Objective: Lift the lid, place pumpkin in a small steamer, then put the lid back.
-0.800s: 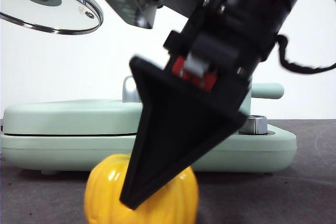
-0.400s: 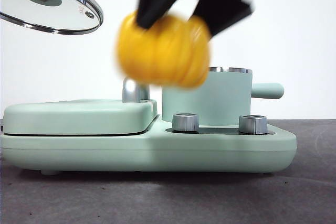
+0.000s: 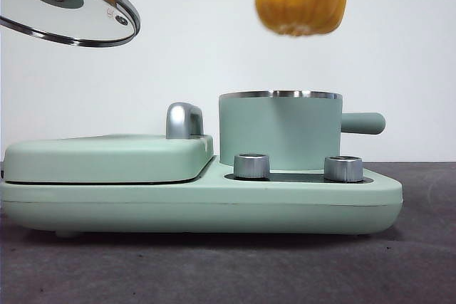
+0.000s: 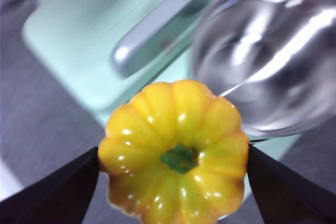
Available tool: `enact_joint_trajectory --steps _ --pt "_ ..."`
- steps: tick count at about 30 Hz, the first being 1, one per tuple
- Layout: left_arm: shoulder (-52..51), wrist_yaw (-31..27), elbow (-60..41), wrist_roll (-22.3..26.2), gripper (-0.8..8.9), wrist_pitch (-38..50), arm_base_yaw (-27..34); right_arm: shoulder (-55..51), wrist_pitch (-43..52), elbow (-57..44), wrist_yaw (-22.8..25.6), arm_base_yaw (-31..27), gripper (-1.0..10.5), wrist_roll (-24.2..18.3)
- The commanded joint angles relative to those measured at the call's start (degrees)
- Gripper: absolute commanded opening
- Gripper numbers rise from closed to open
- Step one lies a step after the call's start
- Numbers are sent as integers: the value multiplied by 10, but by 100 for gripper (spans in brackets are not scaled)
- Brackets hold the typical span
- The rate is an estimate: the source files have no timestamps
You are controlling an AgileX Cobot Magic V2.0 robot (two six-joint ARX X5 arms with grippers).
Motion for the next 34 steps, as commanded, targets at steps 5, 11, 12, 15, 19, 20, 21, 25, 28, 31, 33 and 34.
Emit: enact_joint_trajectory --steps 5,11,12,15,19,20,21,25,28,31,33,34 --pt "0 -1 9 7 10 16 -2 66 -33 87 0 -56 377 -21" --pt "0 -1 9 7 11 16 -2 130 -49 148 0 -74 377 -41" --pt "0 -1 9 6 11 15 -2 141 -49 155 0 -75 377 -43" --pt "0 -1 9 6 11 15 -2 177 -49 179 0 -76 377 -46" --pt "0 -1 9 6 11 15 -2 220 -47 201 0 -76 377 -55" --pt "0 -1 9 6 11 15 -2 231 -47 206 1 -76 377 -56" --pt "0 -1 9 6 11 15 -2 242 -47 211 1 -76 377 -58" --pt "0 -1 9 7 11 15 -2 279 -33 221 0 -80 377 -70" --pt "0 -1 9 6 11 15 -1 300 -26 221 0 -88 377 -71" --pt "0 -1 9 6 11 15 -2 318 -23 221 -1 -95 377 -72" --pt "0 -1 9 6 11 15 -2 329 -22 221 -2 -100 377 -72" --pt "0 -1 9 6 11 15 -1 332 -22 221 -3 -103 377 -72"
